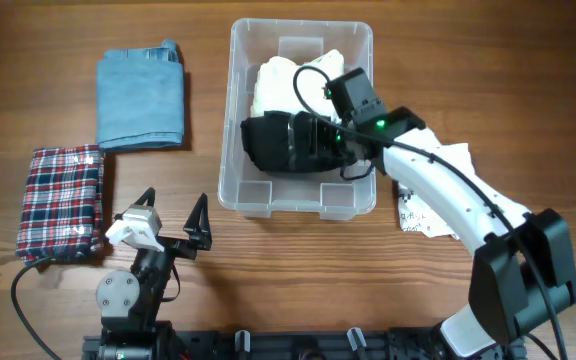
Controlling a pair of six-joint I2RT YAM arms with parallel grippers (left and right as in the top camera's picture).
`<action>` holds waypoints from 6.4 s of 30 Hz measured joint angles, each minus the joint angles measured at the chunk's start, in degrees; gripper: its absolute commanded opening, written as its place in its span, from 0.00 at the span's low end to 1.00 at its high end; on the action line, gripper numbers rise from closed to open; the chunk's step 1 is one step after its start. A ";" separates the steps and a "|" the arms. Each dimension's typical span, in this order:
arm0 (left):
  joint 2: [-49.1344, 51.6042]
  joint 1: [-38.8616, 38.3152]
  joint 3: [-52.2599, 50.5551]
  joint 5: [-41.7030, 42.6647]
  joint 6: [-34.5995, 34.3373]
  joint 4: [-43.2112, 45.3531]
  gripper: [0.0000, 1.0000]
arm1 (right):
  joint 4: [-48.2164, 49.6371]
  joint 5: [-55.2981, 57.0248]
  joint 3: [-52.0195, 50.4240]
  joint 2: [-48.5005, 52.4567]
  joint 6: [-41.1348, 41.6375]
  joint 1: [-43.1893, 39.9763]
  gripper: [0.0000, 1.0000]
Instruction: Pack container
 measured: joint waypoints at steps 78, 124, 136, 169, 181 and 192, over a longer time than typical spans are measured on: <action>0.00 0.00 0.00 -0.02 0.00 0.00 1.00 | -12.96 12.70 13.53 5.90 -2.01 3.67 0.18; 0.00 0.00 0.00 -0.02 0.00 0.00 1.00 | -44.28 25.51 5.97 -20.15 30.45 -15.10 1.00; 0.00 0.00 0.00 -0.02 0.00 0.00 1.00 | -27.80 15.45 -16.24 -20.06 40.46 -24.52 1.00; 0.00 0.00 0.00 -0.02 0.00 -0.02 1.00 | -0.74 4.74 -33.81 -15.41 36.30 -28.89 1.00; 0.00 0.00 0.00 -0.02 0.00 -0.02 1.00 | 2.16 4.74 -33.81 -15.21 36.50 -28.89 1.00; 0.00 0.00 0.00 0.00 0.00 -0.02 1.00 | 3.43 4.76 -33.81 -15.21 38.49 -29.18 1.00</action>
